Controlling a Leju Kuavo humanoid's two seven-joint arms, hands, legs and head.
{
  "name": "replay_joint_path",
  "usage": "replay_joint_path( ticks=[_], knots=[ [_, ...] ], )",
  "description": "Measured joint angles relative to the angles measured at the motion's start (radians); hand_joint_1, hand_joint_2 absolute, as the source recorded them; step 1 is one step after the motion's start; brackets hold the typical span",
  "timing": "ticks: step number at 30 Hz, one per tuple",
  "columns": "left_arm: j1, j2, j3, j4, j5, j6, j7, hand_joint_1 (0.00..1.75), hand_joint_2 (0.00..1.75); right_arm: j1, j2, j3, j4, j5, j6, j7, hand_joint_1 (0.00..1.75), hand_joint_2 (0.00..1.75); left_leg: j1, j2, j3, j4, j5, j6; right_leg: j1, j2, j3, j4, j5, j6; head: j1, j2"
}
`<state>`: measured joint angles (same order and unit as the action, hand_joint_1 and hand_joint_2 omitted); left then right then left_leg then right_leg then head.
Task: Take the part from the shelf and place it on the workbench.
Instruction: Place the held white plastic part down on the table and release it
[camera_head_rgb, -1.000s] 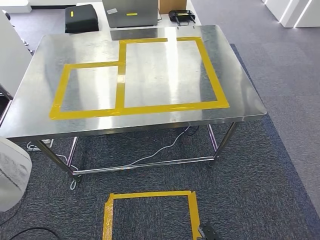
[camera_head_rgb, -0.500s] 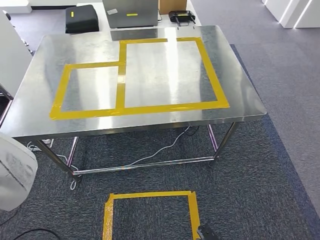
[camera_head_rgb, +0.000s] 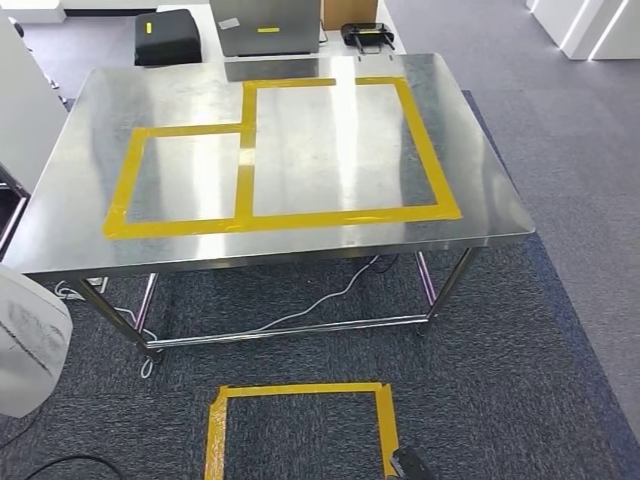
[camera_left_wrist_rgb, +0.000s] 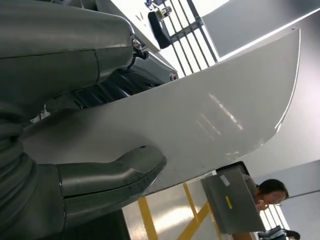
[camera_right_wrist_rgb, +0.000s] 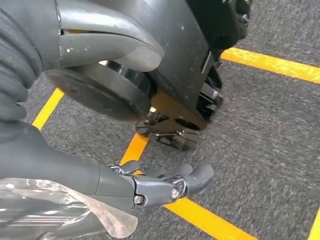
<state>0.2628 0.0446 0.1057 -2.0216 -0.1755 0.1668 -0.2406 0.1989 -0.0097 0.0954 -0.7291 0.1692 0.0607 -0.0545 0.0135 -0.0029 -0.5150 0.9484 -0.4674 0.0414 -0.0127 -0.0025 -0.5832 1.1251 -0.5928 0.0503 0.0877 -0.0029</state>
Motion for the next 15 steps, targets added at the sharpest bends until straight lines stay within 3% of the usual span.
replay_joint_path(
  ticks=[2, 3, 4, 5, 7, 8, 12, 14, 15],
  knots=[
    [0.0, -0.001, -0.004, 0.003, 0.001, 0.001, 0.0, 1.75, 1.75, 0.0, -0.002, 0.007, 0.001, 0.0, -0.002, 0.0, 0.0, 1.75, 0.001, 0.0, 0.0, 0.002, -0.003, -0.003, -0.005, 0.002, -0.071, 0.121, -0.034, 0.008, 0.002, 0.0],
    [0.0, -0.002, -0.006, 0.005, 0.001, 0.001, 0.0, 1.75, 1.75, 0.001, -0.004, 0.01, 0.001, -0.002, -0.004, 0.0, 0.0, 1.75, 0.003, -0.001, 0.001, 0.004, -0.006, -0.008, -0.008, 0.001, -0.084, 0.132, -0.021, 0.012, 0.002, 0.0],
    [0.0, -0.002, -0.007, 0.006, 0.002, 0.001, 0.0, 1.75, 1.75, 0.001, -0.006, 0.013, 0.001, -0.005, -0.005, 0.0, 0.0, 1.75, 0.006, -0.002, 0.002, 0.007, -0.011, -0.014, -0.011, 0.001, -0.076, 0.1, 0.011, 0.016, 0.003, 0.0],
    [0.0, -0.002, -0.008, 0.008, 0.002, 0.001, -0.001, 1.75, 1.75, 0.001, -0.008, 0.016, 0.002, -0.009, -0.007, 0.0, 0.0, 1.75, 0.01, -0.003, 0.004, 0.014, -0.018, -0.022, -0.015, 0.001, -0.049, 0.034, 0.054, 0.021, 0.003, 0.0],
    [-0.001, -0.002, -0.009, 0.009, 0.002, 0.001, -0.002, 1.75, 1.75, -0.001, -0.011, 0.022, 0.002, -0.016, -0.008, -0.001, 0.0, 1.75, 0.014, -0.004, 0.003, 0.032, -0.036, -0.04, -0.019, 0.006, 0.01, -0.088, 0.098, 0.024, 0.005, 0.0],
    [-0.002, -0.002, -0.01, 0.009, 0.001, 0.002, -0.004, 1.75, 1.75, -0.002, -0.012, 0.026, 0.003, -0.017, -0.008, -0.001, 0.0, 1.75, 0.014, -0.005, 0.001, 0.039, -0.044, -0.048, -0.019, 0.009, 0.027, -0.117, 0.1, 0.019, 0.004, 0.0],
    [-0.004, -0.002, -0.014, 0.01, 0.001, 0.003, -0.008, 1.75, 1.75, -0.001, -0.016, 0.036, 0.005, -0.018, -0.01, -0.001, 0.0, 1.75, 0.016, -0.004, 0.002, 0.056, -0.061, -0.064, -0.015, 0.012, 0.038, -0.116, 0.082, -0.018, 0.001, 0.0],
    [-0.006, -0.001, -0.016, 0.01, 0.001, 0.004, -0.01, 1.75, 1.75, -0.002, -0.017, 0.041, 0.005, -0.019, -0.01, -0.001, 0.0, 1.75, 0.016, -0.002, -0.035, 0.135, -0.099, -0.068, -0.015, 0.01, 0.048, -0.117, 0.076, -0.031, -0.001, 0.0],
    [-0.006, -0.001, -0.016, 0.011, 0.001, 0.004, -0.011, 1.75, 1.75, -0.002, -0.017, 0.044, 0.005, -0.021, -0.011, -0.002, 0.0, 1.75, 0.015, -0.001, -0.074, 0.207, -0.127, -0.069, -0.014, 0.009, 0.054, -0.117, 0.07, -0.035, -0.002, 0.0]
  ],
)
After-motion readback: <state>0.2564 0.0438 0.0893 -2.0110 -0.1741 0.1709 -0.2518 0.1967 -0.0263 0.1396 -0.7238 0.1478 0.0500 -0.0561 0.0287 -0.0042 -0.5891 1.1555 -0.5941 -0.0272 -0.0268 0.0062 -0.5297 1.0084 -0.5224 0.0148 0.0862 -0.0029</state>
